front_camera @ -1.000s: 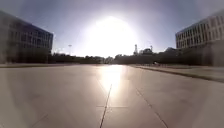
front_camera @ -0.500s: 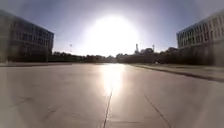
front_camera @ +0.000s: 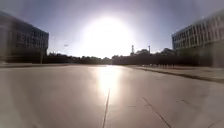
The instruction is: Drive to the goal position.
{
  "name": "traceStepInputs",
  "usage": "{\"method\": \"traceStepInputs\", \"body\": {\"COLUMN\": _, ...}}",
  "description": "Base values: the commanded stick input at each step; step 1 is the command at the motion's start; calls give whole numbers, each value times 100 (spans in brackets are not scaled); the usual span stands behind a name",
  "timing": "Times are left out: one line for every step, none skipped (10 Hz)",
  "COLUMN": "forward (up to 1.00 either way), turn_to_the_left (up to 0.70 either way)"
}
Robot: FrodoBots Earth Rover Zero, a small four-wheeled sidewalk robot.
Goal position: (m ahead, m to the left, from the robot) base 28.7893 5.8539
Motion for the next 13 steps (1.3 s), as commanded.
{"method": "traceStepInputs", "body": {"forward": 70, "turn_to_the_left": 0}}
{"method": "traceStepInputs", "body": {"forward": 70, "turn_to_the_left": 0}}
{"method": "traceStepInputs", "body": {"forward": 70, "turn_to_the_left": 0}}
{"method": "traceStepInputs", "body": {"forward": 70, "turn_to_the_left": 0}}
{"method": "traceStepInputs", "body": {"forward": 70, "turn_to_the_left": 0}}
{"method": "traceStepInputs", "body": {"forward": 70, "turn_to_the_left": 0}}
{"method": "traceStepInputs", "body": {"forward": 70, "turn_to_the_left": 0}}
{"method": "traceStepInputs", "body": {"forward": 70, "turn_to_the_left": 0}}
{"method": "traceStepInputs", "body": {"forward": 70, "turn_to_the_left": 0}}
{"method": "traceStepInputs", "body": {"forward": 70, "turn_to_the_left": 0}}
{"method": "traceStepInputs", "body": {"forward": 70, "turn_to_the_left": 0}}
{"method": "traceStepInputs", "body": {"forward": 70, "turn_to_the_left": 0}}
{"method": "traceStepInputs", "body": {"forward": 70, "turn_to_the_left": 0}}
